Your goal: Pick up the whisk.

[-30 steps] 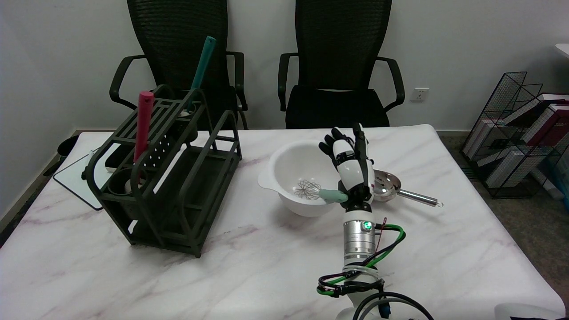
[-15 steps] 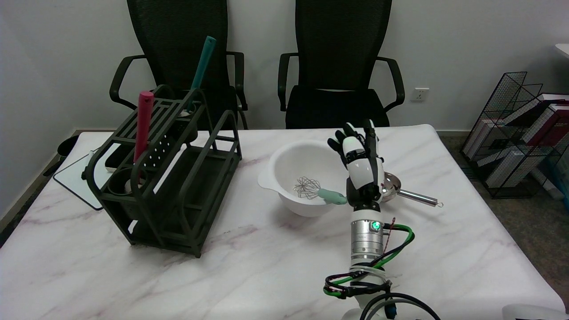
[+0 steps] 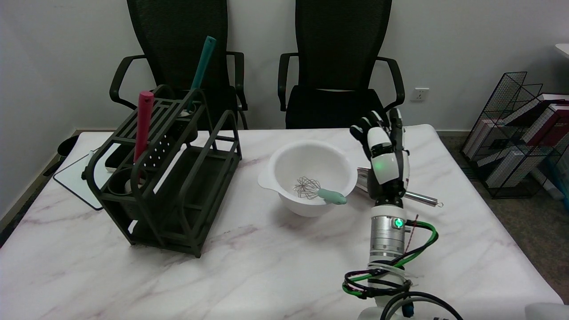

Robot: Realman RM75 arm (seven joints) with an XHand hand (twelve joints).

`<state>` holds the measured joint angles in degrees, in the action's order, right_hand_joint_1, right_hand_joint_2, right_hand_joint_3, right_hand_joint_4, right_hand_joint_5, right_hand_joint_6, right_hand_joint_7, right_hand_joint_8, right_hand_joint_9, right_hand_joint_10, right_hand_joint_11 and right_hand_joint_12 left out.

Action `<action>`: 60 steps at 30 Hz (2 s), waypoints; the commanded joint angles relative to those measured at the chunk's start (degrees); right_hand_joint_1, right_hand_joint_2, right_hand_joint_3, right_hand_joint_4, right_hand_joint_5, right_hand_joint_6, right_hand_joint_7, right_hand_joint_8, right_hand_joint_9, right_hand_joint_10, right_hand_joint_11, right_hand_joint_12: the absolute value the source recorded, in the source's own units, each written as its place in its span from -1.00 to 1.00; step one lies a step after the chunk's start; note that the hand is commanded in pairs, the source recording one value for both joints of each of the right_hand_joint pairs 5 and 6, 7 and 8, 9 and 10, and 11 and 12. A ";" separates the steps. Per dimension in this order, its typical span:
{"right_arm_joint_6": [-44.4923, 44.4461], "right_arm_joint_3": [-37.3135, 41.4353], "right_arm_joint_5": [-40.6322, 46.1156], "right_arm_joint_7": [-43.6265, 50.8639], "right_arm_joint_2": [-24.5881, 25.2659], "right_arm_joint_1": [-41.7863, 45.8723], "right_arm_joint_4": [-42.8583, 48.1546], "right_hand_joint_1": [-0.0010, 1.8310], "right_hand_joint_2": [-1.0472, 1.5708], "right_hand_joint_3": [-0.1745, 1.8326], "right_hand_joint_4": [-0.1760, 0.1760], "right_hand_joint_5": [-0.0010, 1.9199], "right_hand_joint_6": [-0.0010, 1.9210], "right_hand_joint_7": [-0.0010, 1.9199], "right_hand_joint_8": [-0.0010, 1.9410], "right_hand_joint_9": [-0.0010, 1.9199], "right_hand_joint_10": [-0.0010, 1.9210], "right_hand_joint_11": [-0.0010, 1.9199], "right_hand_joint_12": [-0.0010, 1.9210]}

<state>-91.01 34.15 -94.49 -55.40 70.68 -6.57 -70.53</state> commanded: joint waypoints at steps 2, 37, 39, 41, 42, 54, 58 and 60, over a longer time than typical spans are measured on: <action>-9.40 2.86 -0.20 0.15 -4.78 5.29 -5.12 -0.30 0.46 0.14 0.00 -1.00 -1.00 -0.61 -0.62 -0.54 -0.54 -0.38 -0.38; -9.70 -2.02 -12.63 48.40 -4.24 9.13 -2.13 -0.07 0.09 0.08 0.00 -0.89 -0.89 -0.48 -0.49 -0.45 -0.45 -0.32 -0.32; -10.02 -2.02 -14.30 50.28 -2.38 9.13 1.14 -0.04 0.02 0.11 0.00 -0.88 -0.88 -0.47 -0.48 -0.44 -0.44 -0.32 -0.32; -10.34 -1.72 -15.59 51.88 0.06 8.98 4.92 -0.04 0.00 0.12 0.00 -0.85 -0.85 -0.46 -0.46 -0.43 -0.43 -0.31 -0.32; -10.99 -1.34 -16.20 52.21 1.72 8.90 6.85 -0.04 0.00 0.12 0.00 -0.84 -0.84 -0.45 -0.46 -0.43 -0.43 -0.31 -0.31; -15.07 -1.29 -18.21 51.69 8.72 8.34 17.63 -0.10 -0.03 0.17 0.00 -0.93 -0.93 -0.49 -0.50 -0.45 -0.45 -0.36 -0.36; -14.91 -1.46 -18.83 51.54 8.72 8.26 18.48 -0.11 -0.02 0.15 0.00 -0.96 -0.96 -0.50 -0.51 -0.46 -0.46 -0.37 -0.37; -14.83 -1.46 -18.83 50.48 8.80 8.03 19.41 -0.12 -0.01 0.15 0.00 -0.96 -0.96 -0.50 -0.51 -0.46 -0.46 -0.37 -0.37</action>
<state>-104.31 33.52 -108.31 -10.98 73.67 1.96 -61.34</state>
